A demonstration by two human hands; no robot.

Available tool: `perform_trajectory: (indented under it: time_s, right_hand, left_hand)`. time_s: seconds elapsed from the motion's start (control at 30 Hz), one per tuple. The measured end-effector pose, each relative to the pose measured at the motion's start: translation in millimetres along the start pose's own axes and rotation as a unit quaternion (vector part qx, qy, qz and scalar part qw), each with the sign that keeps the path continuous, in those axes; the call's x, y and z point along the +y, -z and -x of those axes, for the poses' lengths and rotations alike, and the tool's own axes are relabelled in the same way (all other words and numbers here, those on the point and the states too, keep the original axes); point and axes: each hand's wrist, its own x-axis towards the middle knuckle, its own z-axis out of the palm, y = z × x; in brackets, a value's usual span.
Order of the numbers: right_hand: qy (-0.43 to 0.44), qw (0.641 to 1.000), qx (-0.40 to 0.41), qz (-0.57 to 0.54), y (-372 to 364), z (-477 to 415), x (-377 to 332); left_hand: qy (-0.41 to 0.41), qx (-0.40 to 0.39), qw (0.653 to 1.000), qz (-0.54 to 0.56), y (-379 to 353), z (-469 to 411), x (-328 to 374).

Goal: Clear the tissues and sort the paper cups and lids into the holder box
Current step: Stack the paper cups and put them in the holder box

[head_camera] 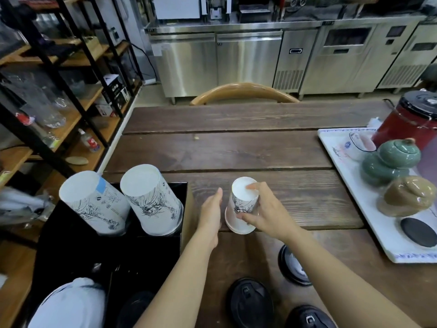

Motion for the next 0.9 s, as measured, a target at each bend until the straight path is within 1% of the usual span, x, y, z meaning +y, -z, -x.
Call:
perform_trajectory:
  time_s: [0.07,0.2,0.37,0.5,0.57,0.63,0.77,0.9]
  right_hand:
    - [-0.018,0.999,-0.007,-0.028,-2.2,1.2,1.6]
    - [-0.101,0.985,-0.016,-0.139,-11.3,4.5,7.4]
    - [-0.147,0.982,-0.022,-0.116,-22.3,5.5,18.7]
    - [-0.135,0.98,-0.021,-0.141,-21.7,8.7,15.8]
    - [-0.111,0.982,0.0,-0.15,-17.8,13.9,8.2]
    - [-0.091,0.984,0.027,-0.153,-11.7,10.8,3.7]
    - [-0.043,0.983,0.062,-0.164,13.8,8.8,-34.4]
    - [0.017,0.982,0.08,-0.171,40.7,4.8,-86.0]
  left_hand:
    - [-0.014,0.006,1.0,-0.019,-2.6,-5.5,-4.5]
    - [-0.009,0.006,0.999,-0.031,-10.5,-6.1,-6.2]
    - [0.042,-0.045,0.997,-0.045,-14.0,0.2,-8.5]
    - [0.05,-0.051,0.997,-0.036,-11.6,9.4,-7.7]
    - [0.025,-0.047,0.998,-0.042,-7.7,19.5,-5.3]
    - [-0.016,-0.048,0.998,-0.042,-10.1,23.4,0.4]
    - [-0.126,-0.018,0.991,-0.045,-6.7,50.3,26.7]
    - [-0.239,0.003,0.971,-0.031,4.3,89.0,66.8]
